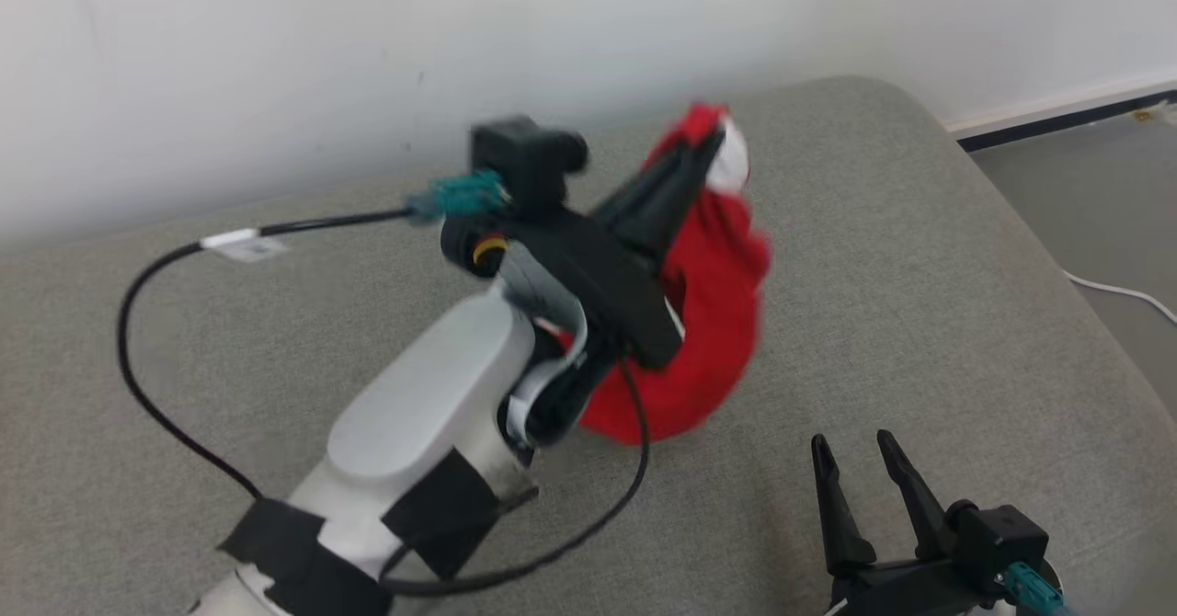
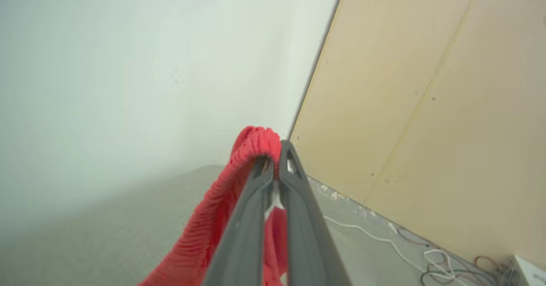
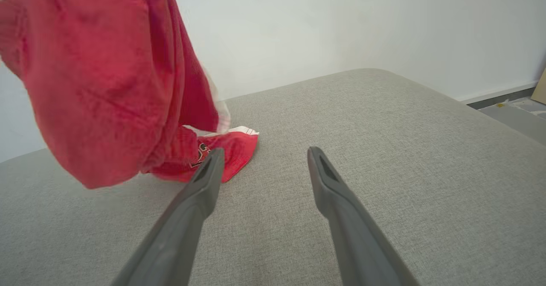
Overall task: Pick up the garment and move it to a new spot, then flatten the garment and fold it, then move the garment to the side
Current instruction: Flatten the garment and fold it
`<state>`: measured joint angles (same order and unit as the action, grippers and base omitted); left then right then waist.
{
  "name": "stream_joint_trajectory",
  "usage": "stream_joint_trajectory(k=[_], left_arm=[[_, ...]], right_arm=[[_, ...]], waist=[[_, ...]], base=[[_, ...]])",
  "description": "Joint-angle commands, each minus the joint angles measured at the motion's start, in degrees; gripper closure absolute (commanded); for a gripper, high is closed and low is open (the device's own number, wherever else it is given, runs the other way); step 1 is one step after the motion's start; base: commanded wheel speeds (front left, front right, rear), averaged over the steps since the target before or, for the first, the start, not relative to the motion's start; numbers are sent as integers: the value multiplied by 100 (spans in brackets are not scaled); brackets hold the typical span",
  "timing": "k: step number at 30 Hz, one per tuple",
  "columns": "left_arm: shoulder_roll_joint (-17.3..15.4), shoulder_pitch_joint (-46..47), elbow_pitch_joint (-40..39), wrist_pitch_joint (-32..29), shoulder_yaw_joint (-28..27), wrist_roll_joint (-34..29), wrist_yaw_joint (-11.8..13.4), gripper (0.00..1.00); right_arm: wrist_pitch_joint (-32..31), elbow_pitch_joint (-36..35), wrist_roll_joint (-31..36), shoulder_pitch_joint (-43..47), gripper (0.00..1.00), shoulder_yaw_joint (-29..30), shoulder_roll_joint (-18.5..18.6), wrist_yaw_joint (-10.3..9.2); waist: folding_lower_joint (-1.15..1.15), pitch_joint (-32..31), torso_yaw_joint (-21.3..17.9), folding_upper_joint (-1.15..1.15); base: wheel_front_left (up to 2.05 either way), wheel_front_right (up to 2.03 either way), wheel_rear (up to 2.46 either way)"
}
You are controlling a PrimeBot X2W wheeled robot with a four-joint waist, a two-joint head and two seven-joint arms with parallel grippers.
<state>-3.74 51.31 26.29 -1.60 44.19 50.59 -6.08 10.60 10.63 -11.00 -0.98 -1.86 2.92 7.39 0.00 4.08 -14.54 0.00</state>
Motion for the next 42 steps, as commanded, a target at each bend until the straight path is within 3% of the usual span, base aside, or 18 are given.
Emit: stream_joint_trajectory(k=[1,5,8,10,14,19,20,21,22,23,24,37,42], left_arm=[[57,148,-107,403,-190,290,-41,100],[88,434,-253,1176,-163,686,116,100],[70,311,29,1298,-30,756,381,100],[51,32,288,1205,32,852,499,100],[-283,-608,785,928,162,956,671,100],[-531,-1202,1165,610,142,1244,752,100],[-557,-1266,1222,603,102,1282,761,80],[-573,-1303,1270,645,46,1337,791,55],[-563,-1356,1316,687,-32,1431,805,40],[-543,-1425,1363,703,-107,1530,810,8],[-540,-1469,1404,694,-154,1572,839,0],[-965,-2106,1311,399,-528,2123,1003,0],[-982,-2088,1177,186,-389,2039,1152,0]], right_arm=[[18,15,-35,-33,0,-31,-10,20],[51,16,-61,-48,0,-57,-9,20],[69,13,-71,-53,0,-32,-10,20],[90,9,-73,-44,0,-5,-11,20],[87,0,-37,-30,0,23,-10,20],[26,-14,28,-61,0,15,-7,20],[12,-21,44,-75,0,-7,-8,20],[18,-28,52,-83,0,-23,-9,20],[11,-34,54,-93,0,-42,-10,20],[-5,-38,49,-96,0,-58,-10,20],[-17,-42,46,-90,0,-73,-9,20],[-137,-214,162,66,0,99,-10,20],[-178,-361,243,26,0,163,-8,20]], waist=[[0,1,-18,0],[0,44,-31,0],[0,106,11,0],[0,148,69,0],[0,191,227,0],[0,173,474,0],[0,164,509,0],[0,151,545,0],[0,137,570,0],[0,118,586,0],[0,100,597,0],[0,-68,651,0],[0,-37,652,0]], base=[[0,0,0],[0,0,0],[0,0,0],[0,0,0],[0,0,0],[0,0,0],[0,0,0],[0,0,0],[0,0,0],[0,0,0],[0,0,0],[0,0,0],[0,0,0]])
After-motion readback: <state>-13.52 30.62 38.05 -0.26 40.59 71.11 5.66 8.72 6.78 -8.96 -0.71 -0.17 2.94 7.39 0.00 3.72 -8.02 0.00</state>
